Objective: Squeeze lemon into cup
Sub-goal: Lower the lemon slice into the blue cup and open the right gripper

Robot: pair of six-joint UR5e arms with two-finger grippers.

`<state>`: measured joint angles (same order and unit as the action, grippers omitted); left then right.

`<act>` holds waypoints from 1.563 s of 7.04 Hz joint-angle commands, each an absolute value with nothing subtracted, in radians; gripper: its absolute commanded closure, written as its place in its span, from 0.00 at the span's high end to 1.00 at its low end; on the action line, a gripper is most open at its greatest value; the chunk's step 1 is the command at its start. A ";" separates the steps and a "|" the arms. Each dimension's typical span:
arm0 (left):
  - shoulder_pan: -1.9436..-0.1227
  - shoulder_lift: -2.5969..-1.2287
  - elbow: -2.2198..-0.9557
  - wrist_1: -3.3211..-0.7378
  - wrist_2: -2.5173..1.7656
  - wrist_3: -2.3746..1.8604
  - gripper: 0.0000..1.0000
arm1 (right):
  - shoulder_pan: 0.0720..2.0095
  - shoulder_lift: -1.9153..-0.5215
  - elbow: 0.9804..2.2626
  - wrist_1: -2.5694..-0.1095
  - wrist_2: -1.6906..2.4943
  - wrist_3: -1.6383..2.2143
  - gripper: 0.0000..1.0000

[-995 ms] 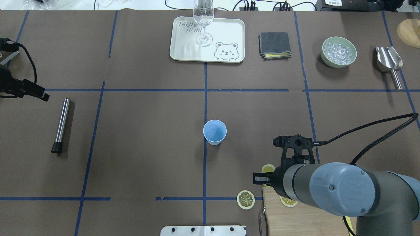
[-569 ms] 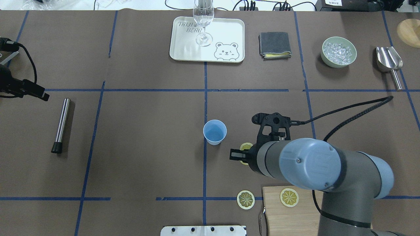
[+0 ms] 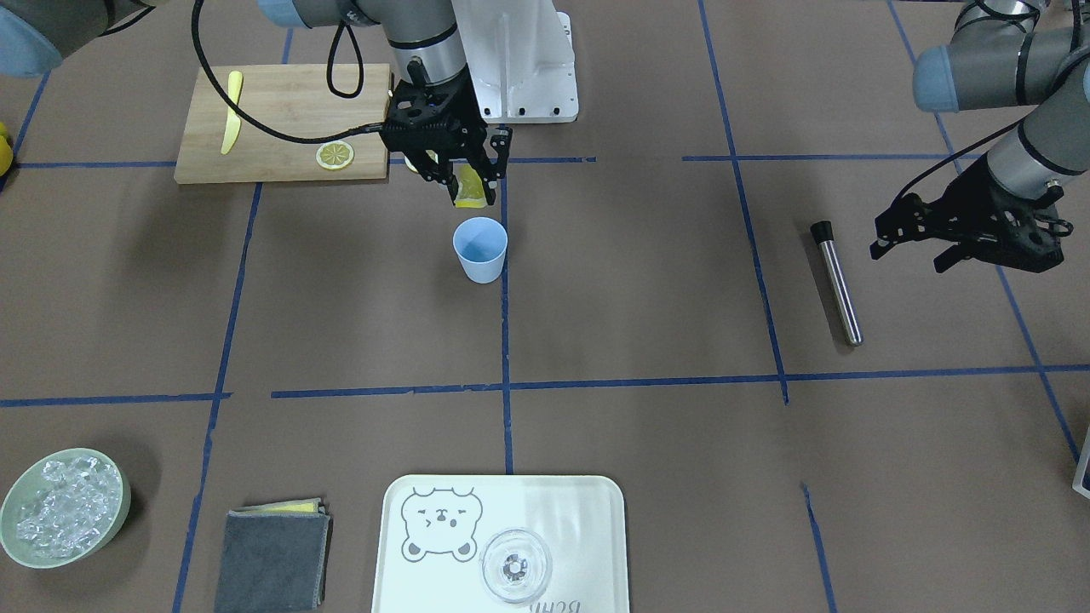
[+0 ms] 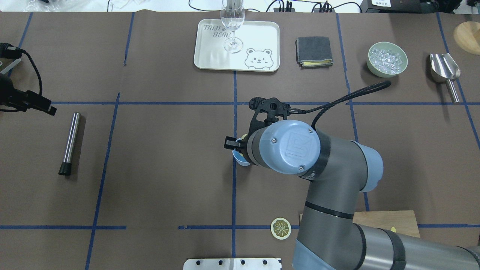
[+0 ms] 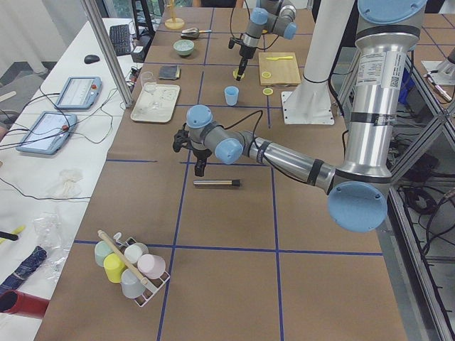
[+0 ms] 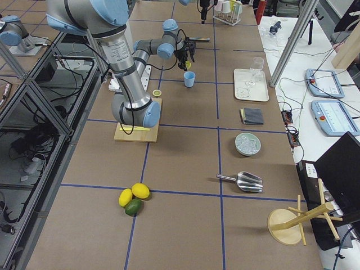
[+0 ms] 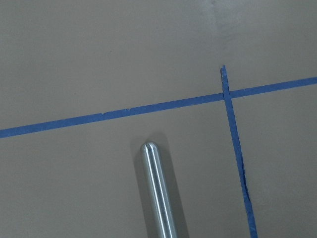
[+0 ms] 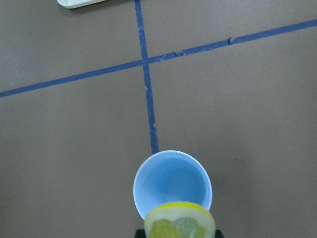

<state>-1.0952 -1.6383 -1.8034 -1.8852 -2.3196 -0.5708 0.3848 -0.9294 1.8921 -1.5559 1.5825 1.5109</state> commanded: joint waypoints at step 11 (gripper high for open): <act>-1.088 -1.655 -1.741 -1.882 -2.274 -0.670 1.00 | 0.557 -1.119 2.019 -1.470 1.792 1.513 1.00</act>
